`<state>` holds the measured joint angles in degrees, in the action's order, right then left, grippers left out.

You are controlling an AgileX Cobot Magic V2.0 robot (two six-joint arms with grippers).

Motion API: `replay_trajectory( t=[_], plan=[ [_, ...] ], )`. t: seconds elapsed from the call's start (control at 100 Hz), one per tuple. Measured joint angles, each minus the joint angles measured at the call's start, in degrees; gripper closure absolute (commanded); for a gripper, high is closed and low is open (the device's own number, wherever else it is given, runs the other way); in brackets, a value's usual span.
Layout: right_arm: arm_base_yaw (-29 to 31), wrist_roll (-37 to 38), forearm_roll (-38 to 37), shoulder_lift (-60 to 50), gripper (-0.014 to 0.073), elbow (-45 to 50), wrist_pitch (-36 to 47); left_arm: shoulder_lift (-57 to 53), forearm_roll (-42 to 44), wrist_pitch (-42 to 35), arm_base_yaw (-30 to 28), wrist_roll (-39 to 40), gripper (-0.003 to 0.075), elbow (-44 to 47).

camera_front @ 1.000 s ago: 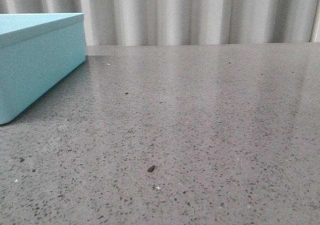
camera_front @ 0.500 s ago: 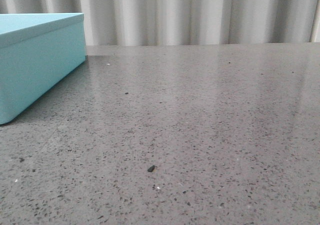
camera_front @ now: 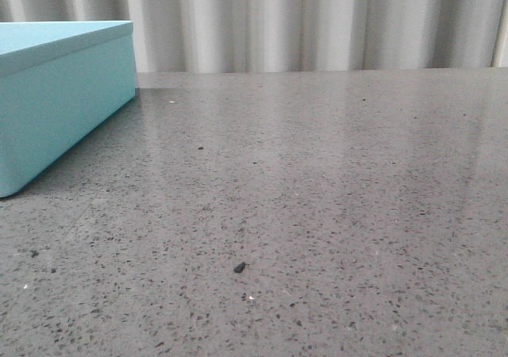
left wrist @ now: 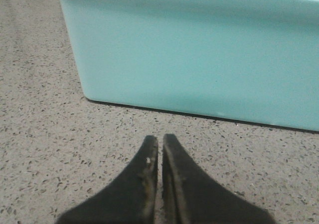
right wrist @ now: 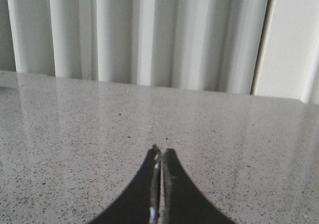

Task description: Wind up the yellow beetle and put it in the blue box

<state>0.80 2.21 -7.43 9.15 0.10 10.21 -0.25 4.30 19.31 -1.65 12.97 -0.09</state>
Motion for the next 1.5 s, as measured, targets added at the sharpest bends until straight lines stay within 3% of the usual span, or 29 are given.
replay_trajectory(
  t=[0.25, 0.63, 1.5],
  plan=[
    [0.0, 0.0, 0.36, -5.78, 0.0656, 0.48, -6.62, 0.0, 0.0, 0.0, 0.0, 0.05, 0.0741, 0.09],
    [1.39, 0.11, 3.49, -9.78, 0.0656, 0.48, -27.85, 0.0, -0.15, 0.09, 0.0, 0.05, 0.0741, 0.0],
    [1.87, 0.12, 3.51, -9.78, 0.0656, 0.37, -28.6, 0.0, -0.15, 0.09, 0.0, 0.14, 0.0741, 0.0]
  ],
)
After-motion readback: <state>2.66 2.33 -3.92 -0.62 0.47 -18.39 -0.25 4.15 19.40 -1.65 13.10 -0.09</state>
